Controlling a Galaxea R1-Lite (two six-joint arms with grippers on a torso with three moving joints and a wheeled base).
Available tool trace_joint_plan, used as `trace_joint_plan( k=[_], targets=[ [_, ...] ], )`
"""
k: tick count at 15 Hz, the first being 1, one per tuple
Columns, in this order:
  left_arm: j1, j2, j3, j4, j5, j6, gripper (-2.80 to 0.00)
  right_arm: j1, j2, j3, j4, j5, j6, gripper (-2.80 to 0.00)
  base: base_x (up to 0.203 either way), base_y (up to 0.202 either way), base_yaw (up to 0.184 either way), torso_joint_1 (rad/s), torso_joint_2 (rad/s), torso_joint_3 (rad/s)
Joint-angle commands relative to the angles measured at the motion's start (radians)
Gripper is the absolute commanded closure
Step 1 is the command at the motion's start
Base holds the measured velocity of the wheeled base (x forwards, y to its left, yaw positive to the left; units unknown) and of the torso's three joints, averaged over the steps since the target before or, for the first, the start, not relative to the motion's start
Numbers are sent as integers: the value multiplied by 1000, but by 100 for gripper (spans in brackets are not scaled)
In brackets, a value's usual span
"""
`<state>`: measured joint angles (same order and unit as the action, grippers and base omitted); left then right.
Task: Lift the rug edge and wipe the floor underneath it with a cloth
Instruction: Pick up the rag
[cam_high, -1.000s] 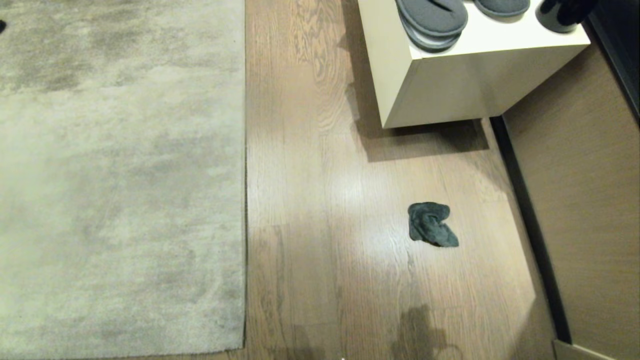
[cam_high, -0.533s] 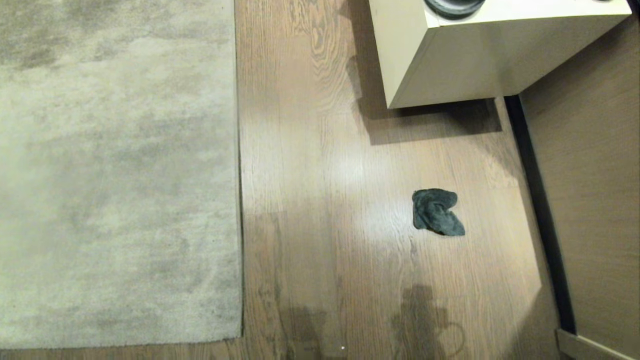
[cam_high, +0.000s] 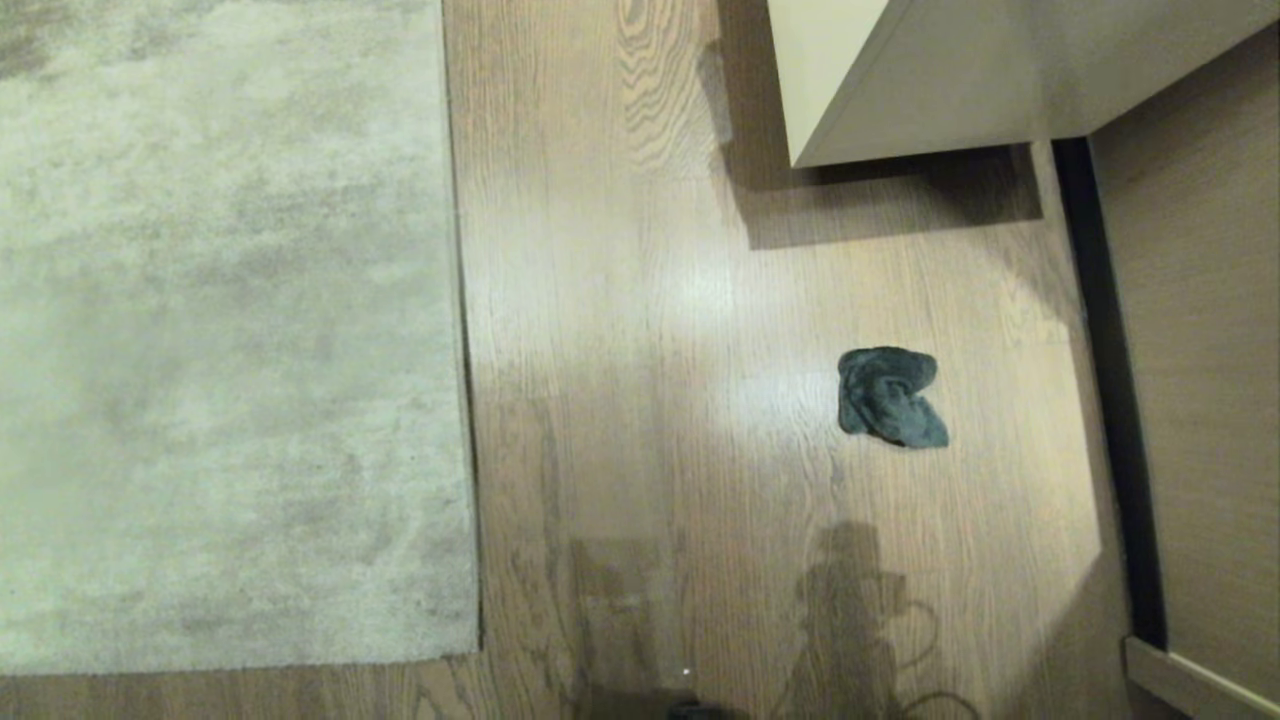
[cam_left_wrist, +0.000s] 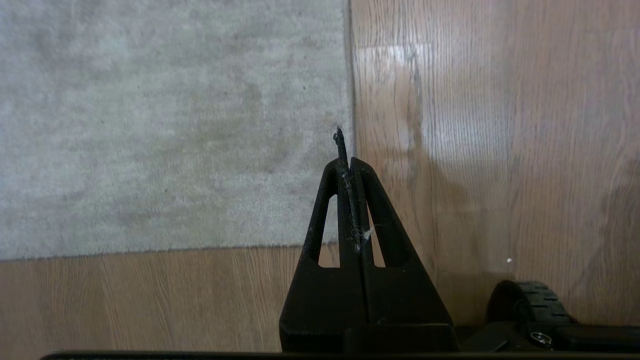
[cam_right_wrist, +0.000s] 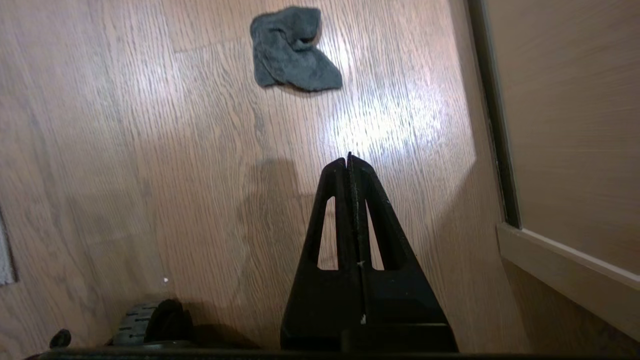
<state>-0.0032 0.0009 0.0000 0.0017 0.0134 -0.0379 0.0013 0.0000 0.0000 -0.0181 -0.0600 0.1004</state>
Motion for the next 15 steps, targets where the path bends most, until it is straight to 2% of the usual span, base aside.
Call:
trace_joint_plan(
  k=[1,15],
  targets=[
    [0,1,0,0,0,0,0,0,2,0,0,0,1,0,0,0,0,7,7,-198],
    [0,1,0,0,0,0,0,0,2,0,0,0,1,0,0,0,0,2,2,-196]
  ],
)
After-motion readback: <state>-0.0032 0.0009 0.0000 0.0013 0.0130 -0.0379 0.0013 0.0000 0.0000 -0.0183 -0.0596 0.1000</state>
